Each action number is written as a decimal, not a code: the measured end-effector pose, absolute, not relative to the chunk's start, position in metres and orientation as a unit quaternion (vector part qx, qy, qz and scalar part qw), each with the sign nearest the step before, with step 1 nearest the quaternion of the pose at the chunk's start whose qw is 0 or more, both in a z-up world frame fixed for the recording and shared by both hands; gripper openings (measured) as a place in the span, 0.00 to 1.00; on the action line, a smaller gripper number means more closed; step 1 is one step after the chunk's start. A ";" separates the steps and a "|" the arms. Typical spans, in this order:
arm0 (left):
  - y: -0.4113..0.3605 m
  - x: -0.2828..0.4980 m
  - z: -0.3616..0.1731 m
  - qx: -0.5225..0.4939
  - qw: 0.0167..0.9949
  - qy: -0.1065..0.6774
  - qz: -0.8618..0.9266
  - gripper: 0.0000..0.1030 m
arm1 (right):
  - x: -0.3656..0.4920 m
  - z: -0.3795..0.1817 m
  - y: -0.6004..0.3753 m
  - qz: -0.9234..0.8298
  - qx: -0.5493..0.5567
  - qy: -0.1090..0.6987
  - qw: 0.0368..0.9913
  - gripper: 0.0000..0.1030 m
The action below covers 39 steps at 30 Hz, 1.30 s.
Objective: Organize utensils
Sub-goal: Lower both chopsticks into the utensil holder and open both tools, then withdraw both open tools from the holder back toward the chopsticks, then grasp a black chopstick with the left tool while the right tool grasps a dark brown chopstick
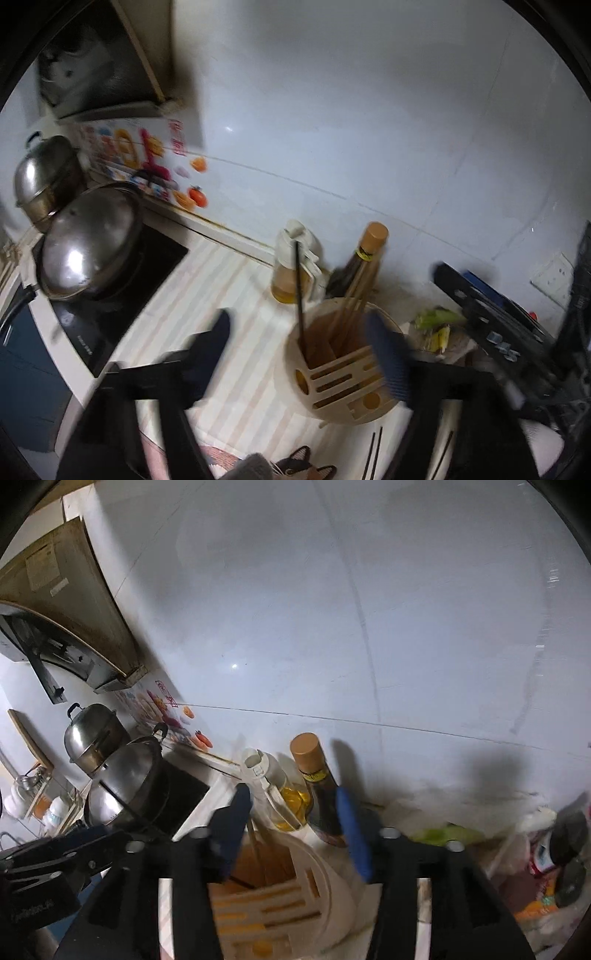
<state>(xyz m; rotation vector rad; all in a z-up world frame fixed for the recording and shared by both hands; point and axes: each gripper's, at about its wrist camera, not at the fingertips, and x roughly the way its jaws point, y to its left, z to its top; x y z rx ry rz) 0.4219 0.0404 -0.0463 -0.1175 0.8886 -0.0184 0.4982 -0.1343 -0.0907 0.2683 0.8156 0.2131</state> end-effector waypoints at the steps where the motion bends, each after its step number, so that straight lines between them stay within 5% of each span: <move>1: 0.043 0.417 -0.044 -0.058 0.905 0.422 -0.006 0.77 | 0.491 -0.086 -0.139 0.099 0.133 0.395 0.904 0.55; 5: 0.053 0.393 -0.048 -0.058 0.913 0.405 0.013 1.00 | 0.464 -0.078 -0.156 0.076 0.135 0.409 0.899 0.71; 12: 0.061 0.356 -0.084 -0.056 0.903 0.426 0.031 1.00 | 0.402 -0.094 -0.173 0.045 0.140 0.430 0.891 0.97; 23: 0.039 0.306 -0.180 0.005 0.864 0.502 0.038 1.00 | 0.332 -0.185 -0.197 -0.008 0.149 0.517 0.843 0.97; 28: 0.025 0.290 -0.226 0.035 0.837 0.545 0.043 1.00 | 0.318 -0.256 -0.196 0.004 0.156 0.604 0.781 0.56; 31: 0.018 0.285 -0.245 0.047 0.825 0.561 0.042 1.00 | 0.310 -0.296 -0.188 0.007 0.147 0.644 0.750 0.45; 38: 0.009 0.277 -0.277 0.066 0.804 0.589 0.044 1.00 | 0.290 -0.350 -0.168 -0.010 0.110 0.683 0.722 0.38; 39: 0.009 0.276 -0.280 0.067 0.802 0.593 0.043 1.00 | 0.288 -0.347 -0.164 -0.013 0.093 0.674 0.733 0.29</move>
